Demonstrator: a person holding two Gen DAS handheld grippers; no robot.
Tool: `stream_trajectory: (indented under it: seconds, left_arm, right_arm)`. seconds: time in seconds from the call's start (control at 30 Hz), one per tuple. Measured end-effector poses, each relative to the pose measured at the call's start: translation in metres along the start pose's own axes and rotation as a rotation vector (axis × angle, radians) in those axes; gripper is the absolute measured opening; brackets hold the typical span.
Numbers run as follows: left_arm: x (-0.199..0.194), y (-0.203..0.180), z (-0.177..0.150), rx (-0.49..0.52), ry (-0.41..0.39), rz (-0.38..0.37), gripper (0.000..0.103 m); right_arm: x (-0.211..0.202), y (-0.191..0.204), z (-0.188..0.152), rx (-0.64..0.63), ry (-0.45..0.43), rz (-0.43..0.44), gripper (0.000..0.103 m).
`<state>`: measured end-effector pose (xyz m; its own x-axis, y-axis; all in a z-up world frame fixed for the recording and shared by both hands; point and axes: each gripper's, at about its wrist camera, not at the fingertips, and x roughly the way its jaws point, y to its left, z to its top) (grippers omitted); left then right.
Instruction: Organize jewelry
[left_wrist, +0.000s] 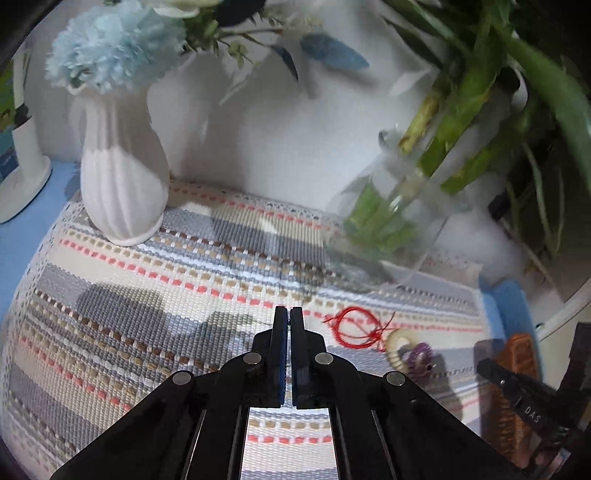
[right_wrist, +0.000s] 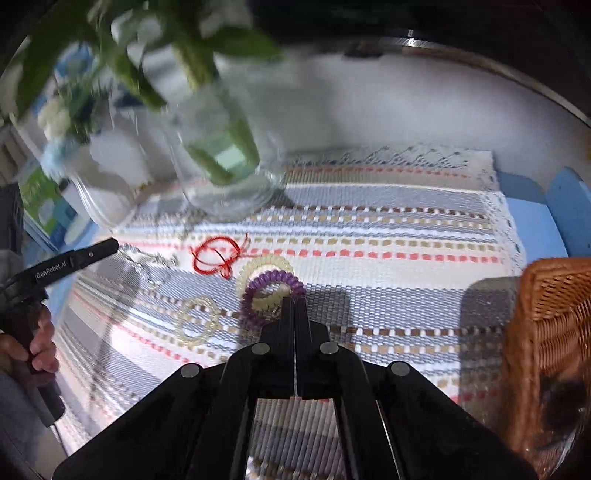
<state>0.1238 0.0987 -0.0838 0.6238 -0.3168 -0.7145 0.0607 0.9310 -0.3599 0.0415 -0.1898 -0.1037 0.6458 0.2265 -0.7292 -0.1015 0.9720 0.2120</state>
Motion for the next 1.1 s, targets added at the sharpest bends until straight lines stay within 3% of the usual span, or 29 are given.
stream_trajectory:
  seconds: [0.13, 0.33, 0.4, 0.47, 0.53, 0.63, 0.8, 0.83, 0.87, 1.1]
  left_arm:
    - [-0.028, 0.001, 0.0, -0.05, -0.022, -0.035, 0.001]
    - [-0.06, -0.009, -0.005, -0.037, -0.042, -0.06, 0.001]
    - [-0.07, -0.009, -0.008, -0.04, -0.044, -0.074, 0.001]
    - [-0.075, -0.009, -0.012, -0.043, -0.04, -0.082, 0.001]
    - [-0.077, -0.011, -0.016, -0.035, -0.031, -0.078, 0.001]
    - [-0.076, -0.009, -0.021, -0.048, -0.011, -0.088, 0.001]
    - [-0.075, -0.007, -0.022, -0.075, 0.0, -0.095, 0.001]
    - [-0.076, -0.007, -0.022, -0.078, 0.0, -0.097, 0.001]
    - [-0.077, -0.007, -0.022, -0.079, -0.001, -0.097, 0.001]
    - [-0.08, -0.009, -0.021, -0.081, -0.005, -0.103, 0.001]
  right_arm:
    - [-0.016, 0.0, 0.002, -0.003, -0.029, 0.001, 0.0]
    - [-0.007, -0.006, -0.003, 0.025, 0.021, 0.054, 0.003]
    - [0.004, -0.008, -0.005, 0.033, 0.045, 0.052, 0.008]
    - [0.019, -0.01, -0.005, 0.026, 0.067, 0.025, 0.031]
    - [0.038, -0.013, -0.004, 0.029, 0.109, 0.01, 0.04]
    - [0.056, -0.016, -0.001, 0.062, 0.138, 0.052, 0.04]
    - [0.07, -0.001, 0.005, -0.006, 0.124, 0.028, 0.041]
    - [0.071, 0.003, 0.005, -0.032, 0.125, 0.012, 0.034]
    - [0.071, 0.006, 0.005, -0.051, 0.13, 0.021, 0.015]
    - [0.051, 0.008, 0.004, -0.017, 0.103, 0.085, 0.016]
